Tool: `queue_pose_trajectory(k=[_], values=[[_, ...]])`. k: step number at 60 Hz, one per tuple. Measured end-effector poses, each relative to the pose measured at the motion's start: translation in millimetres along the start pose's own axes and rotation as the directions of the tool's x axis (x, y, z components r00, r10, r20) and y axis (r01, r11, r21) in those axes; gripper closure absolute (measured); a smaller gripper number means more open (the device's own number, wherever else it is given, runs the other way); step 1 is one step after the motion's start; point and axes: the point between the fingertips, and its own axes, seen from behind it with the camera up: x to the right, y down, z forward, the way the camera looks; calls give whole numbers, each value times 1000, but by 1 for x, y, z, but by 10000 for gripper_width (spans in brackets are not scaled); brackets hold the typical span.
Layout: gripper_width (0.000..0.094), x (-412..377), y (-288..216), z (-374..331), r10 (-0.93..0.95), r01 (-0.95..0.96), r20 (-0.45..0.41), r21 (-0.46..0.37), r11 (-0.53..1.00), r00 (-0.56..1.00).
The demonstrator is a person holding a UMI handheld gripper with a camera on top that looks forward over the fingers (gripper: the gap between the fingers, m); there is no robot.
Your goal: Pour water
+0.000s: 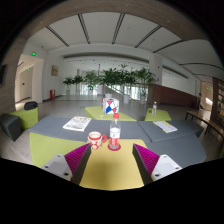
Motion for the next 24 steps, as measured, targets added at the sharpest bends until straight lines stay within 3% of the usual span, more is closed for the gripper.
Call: queue_pose_trajectory(k=[24], values=[[76, 9, 20, -8, -1, 1, -4, -13, 1000, 1000]])
